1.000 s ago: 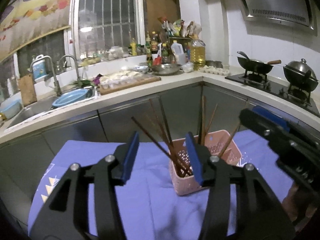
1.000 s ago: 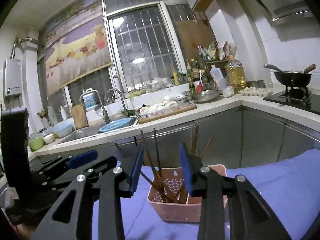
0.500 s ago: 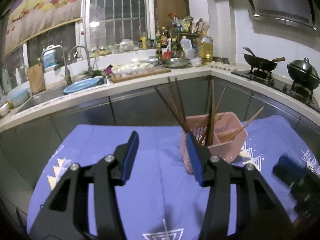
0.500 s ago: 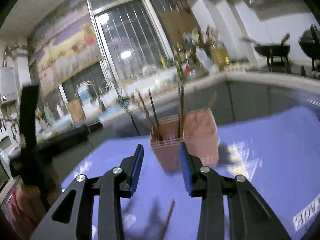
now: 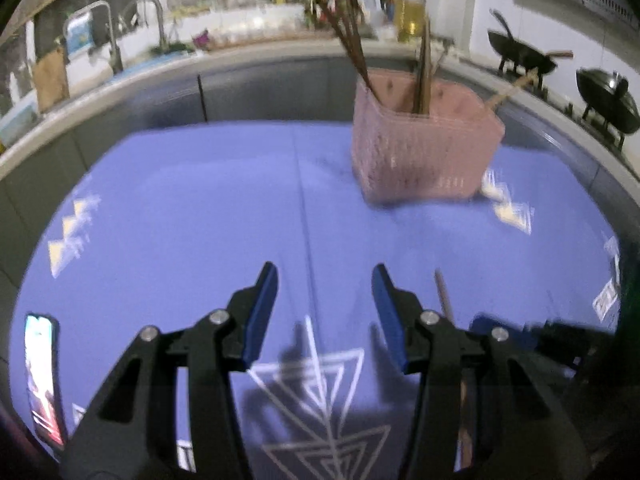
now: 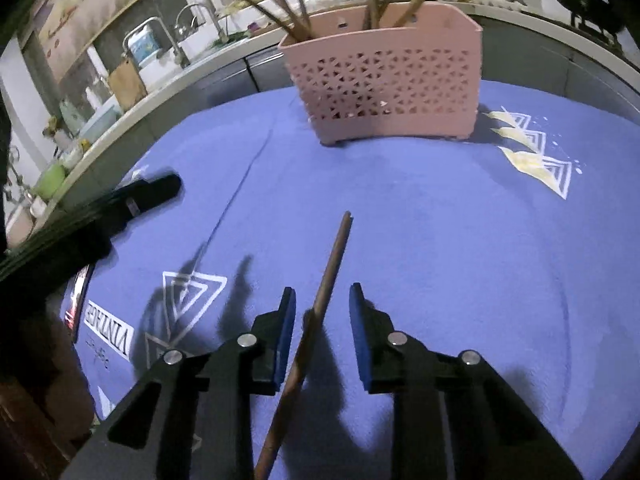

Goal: Organize utensils
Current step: 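Grasp the last brown chopstick on the cloth with the right tool, then lift the held chopstick and lower it into the pink basket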

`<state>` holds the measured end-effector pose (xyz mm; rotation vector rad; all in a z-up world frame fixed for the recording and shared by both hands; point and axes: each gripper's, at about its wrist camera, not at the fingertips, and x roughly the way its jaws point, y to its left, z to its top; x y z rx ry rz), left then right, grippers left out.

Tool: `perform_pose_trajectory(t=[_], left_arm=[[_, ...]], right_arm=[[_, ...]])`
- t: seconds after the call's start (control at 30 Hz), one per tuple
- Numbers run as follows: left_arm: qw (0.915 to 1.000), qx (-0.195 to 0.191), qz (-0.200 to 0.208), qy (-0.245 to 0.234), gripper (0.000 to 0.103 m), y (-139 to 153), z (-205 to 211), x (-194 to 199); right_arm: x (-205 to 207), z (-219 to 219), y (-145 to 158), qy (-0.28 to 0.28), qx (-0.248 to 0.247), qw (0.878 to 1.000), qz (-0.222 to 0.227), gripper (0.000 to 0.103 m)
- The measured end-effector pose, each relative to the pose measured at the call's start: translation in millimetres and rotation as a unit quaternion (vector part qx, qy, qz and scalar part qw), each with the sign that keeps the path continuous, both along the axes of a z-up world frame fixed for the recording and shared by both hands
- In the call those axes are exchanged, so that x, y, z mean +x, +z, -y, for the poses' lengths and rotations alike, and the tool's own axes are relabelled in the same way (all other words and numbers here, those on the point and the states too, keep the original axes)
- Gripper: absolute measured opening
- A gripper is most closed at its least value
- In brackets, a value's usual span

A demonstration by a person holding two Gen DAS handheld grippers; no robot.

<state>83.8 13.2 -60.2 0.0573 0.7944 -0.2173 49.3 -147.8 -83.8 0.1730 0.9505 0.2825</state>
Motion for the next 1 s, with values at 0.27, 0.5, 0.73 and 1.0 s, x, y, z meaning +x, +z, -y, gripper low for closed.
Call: perform_pose_trajectory(t=[0.27, 0.5, 0.73, 1.0], left_arm=[[0.9993, -0.002, -0.037, -0.004, 0.047, -33, -3, -4], [0.9989, -0.017, -0.042, -0.016, 0.047, -32, -3, -1], [0.9965, -0.060, -0.050, -0.030, 0.047, -16, -6, 13], [0.9958, -0.079, -0.012, -0.045, 0.047, 21, 3, 21]], right_arm=[[10, -15, -7, 0.003, -0.040, 0.999, 0.007, 0.020], [20, -11, -10, 0.006, -0.038, 0.999, 0.014, 0.006], [17, 2, 19, 0.006, 0.037, 0.997, 0.069, 0.005], [46, 23, 106, -0.028, 0.065, 0.977, 0.200, 0.005]])
